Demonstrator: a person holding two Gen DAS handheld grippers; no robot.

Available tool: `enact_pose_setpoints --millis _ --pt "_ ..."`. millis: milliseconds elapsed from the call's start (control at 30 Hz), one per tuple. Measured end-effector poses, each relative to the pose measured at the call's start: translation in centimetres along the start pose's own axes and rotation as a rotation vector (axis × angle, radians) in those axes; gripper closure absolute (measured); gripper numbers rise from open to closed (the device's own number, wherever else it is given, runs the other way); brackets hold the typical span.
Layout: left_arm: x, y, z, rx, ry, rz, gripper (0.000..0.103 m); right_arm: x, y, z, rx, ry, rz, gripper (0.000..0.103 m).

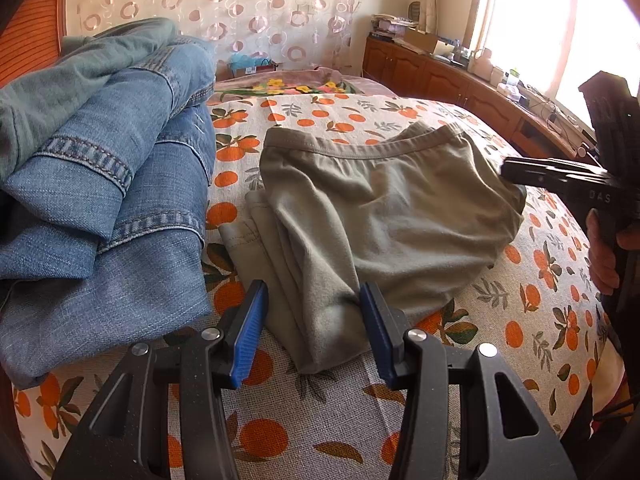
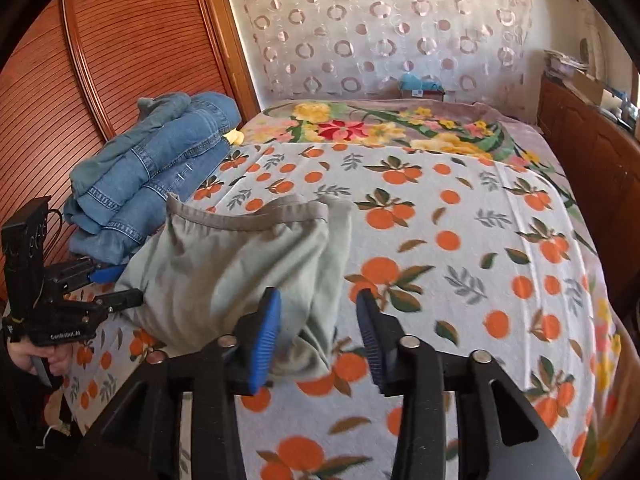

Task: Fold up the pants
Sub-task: 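Lower both tools onto the folded grey-green pants and close them on it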

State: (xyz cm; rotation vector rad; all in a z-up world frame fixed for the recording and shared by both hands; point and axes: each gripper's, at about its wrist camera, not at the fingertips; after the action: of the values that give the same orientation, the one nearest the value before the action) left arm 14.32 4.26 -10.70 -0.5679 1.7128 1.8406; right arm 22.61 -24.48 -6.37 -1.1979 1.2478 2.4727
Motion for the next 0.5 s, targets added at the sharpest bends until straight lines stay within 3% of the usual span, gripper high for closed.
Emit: enact_pose_setpoints --millis 233,500 --pt "-0.7 1.1 -0.1 0.009 0.002 -0.035 0.054 -0.8 -1.1 -0.7 0.013 0.008 0.023 0.059" --pt "-5.3 -0.9 0.1 -0.033 -0.008 -0.059 0.054 -2.6 -2.2 -0.8 0.027 0.034 0.023 0.055"
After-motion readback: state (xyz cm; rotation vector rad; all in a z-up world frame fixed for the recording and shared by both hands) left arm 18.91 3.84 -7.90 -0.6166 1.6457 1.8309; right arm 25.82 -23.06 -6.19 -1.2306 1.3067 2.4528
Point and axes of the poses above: each gripper's, at about its wrist camera, not at the fingertips, and y roughly against the way its jaws point, z to its left, x to its underside, and after that the axes turned 15 degrees about -x, right-handed
